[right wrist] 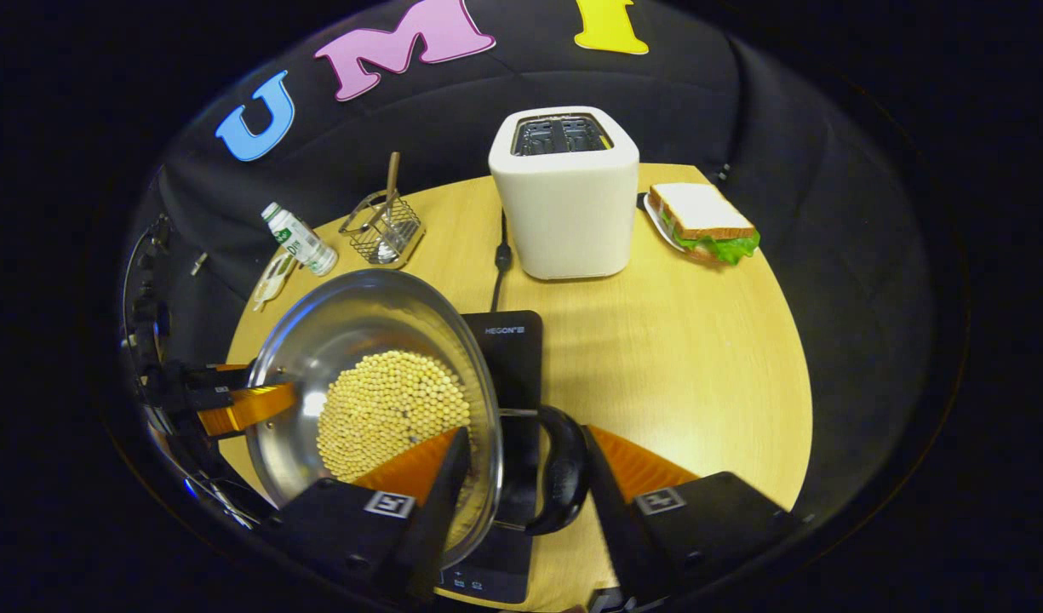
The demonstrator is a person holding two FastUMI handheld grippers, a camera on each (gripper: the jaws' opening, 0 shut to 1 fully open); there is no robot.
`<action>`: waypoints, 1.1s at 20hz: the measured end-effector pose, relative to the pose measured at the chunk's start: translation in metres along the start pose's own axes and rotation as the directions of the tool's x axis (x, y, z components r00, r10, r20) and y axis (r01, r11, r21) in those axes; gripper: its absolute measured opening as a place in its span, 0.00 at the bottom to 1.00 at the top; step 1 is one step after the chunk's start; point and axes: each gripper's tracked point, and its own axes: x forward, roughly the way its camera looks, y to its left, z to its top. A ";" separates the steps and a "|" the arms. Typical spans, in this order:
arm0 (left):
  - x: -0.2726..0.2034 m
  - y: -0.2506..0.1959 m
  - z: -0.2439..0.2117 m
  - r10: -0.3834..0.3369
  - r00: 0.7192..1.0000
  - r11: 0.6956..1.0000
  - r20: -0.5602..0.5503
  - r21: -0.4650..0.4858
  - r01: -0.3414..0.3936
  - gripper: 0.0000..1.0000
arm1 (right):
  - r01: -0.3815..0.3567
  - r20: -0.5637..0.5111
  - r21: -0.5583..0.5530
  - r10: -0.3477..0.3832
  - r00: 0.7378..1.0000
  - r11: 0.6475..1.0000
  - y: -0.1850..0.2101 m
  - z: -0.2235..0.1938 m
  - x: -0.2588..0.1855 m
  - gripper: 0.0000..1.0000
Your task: First push the handle of the pot to place it horizontally, then grasp the pot with both hands and set it on the induction cooktop.
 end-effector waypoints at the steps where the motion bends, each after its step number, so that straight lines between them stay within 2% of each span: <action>1: -0.001 -0.001 0.002 0.002 1.000 1.000 0.004 0.003 -0.002 0.95 | -0.011 -0.001 0.002 0.011 1.000 1.000 0.002 0.001 -0.002 0.98; 3: -0.003 -0.001 0.002 0.014 1.000 1.000 0.004 0.006 -0.014 0.99 | 0.004 0.013 0.001 -0.004 1.000 1.000 -0.001 0.004 -0.005 0.99; 8: -0.023 -0.003 0.005 0.018 0.999 1.000 0.043 -0.005 -0.018 0.98 | 0.051 0.111 -0.003 -0.051 0.993 0.999 0.000 0.017 -0.025 0.99; 12: -0.053 -0.004 0.016 0.029 0.991 1.000 0.128 -0.011 -0.028 0.99 | 0.097 0.252 -0.005 -0.093 0.963 0.995 0.004 0.038 -0.061 0.99; 15: -0.087 -0.009 0.032 0.024 0.972 1.000 0.236 -0.017 -0.021 0.98 | 0.131 0.361 -0.011 -0.118 0.925 0.991 0.010 0.057 -0.096 0.99; 17: -0.112 -0.010 0.042 0.027 0.951 1.000 0.309 -0.014 -0.024 0.98 | 0.156 0.442 -0.022 -0.130 0.887 0.987 0.016 0.071 -0.123 0.99; 20: -0.148 -0.013 0.054 0.026 0.907 1.000 0.419 -0.015 -0.021 0.98 | 0.189 0.553 -0.040 -0.136 0.822 0.981 0.027 0.086 -0.168 0.99; 22: -0.177 -0.010 0.061 0.035 0.866 0.999 0.499 -0.033 -0.022 0.98 | 0.209 0.607 -0.045 -0.139 0.782 0.977 0.034 0.092 -0.193 0.98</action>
